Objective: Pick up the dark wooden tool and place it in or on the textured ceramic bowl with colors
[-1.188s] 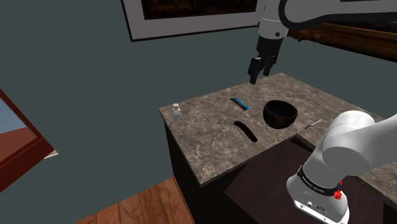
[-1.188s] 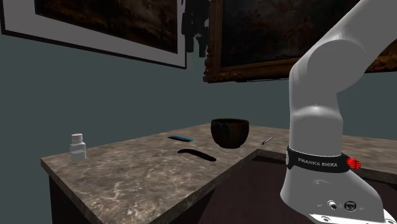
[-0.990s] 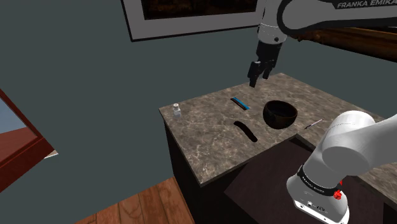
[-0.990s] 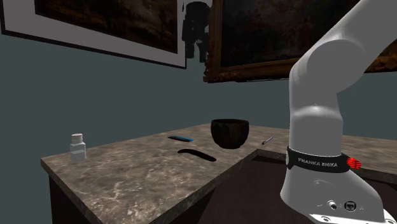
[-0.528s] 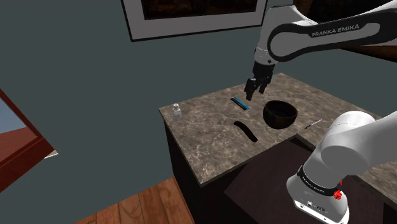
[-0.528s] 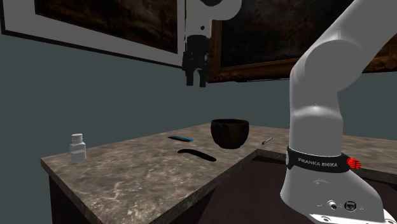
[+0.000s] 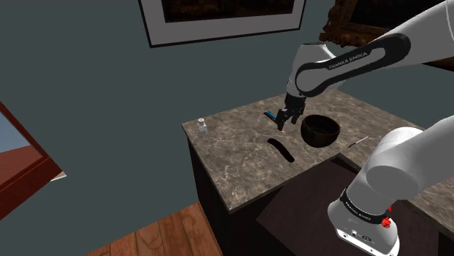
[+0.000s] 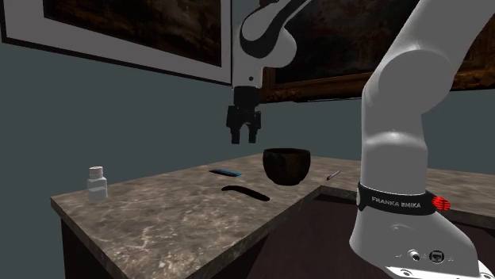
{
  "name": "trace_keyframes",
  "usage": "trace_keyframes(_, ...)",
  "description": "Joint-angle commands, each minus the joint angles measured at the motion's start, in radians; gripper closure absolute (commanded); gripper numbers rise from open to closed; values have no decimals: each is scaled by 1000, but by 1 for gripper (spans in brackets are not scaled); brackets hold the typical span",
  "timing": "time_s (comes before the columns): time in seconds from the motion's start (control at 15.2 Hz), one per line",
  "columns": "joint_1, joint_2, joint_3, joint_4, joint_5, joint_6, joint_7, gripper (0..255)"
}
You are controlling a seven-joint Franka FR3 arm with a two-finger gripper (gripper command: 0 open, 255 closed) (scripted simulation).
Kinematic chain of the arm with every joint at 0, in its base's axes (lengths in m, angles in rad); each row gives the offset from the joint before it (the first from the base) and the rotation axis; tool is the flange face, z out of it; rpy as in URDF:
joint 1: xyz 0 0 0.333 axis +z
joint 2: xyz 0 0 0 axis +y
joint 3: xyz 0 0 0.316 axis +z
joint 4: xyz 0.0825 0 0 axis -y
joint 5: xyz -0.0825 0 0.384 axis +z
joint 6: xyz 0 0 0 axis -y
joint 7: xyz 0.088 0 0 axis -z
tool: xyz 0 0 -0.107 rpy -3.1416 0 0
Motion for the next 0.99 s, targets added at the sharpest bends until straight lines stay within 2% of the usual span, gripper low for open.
trace_keyframes(0.0, 0, 58, -27, -22, 14, 80, -21, 0)
trace_keyframes(0.2, 16, 174, -73, -40, 59, 206, -69, 0)
trace_keyframes(0.4, 53, 308, -125, -41, 150, 327, -149, 0)
trace_keyframes(0.92, 116, 472, -144, -38, 333, 471, -282, 0)
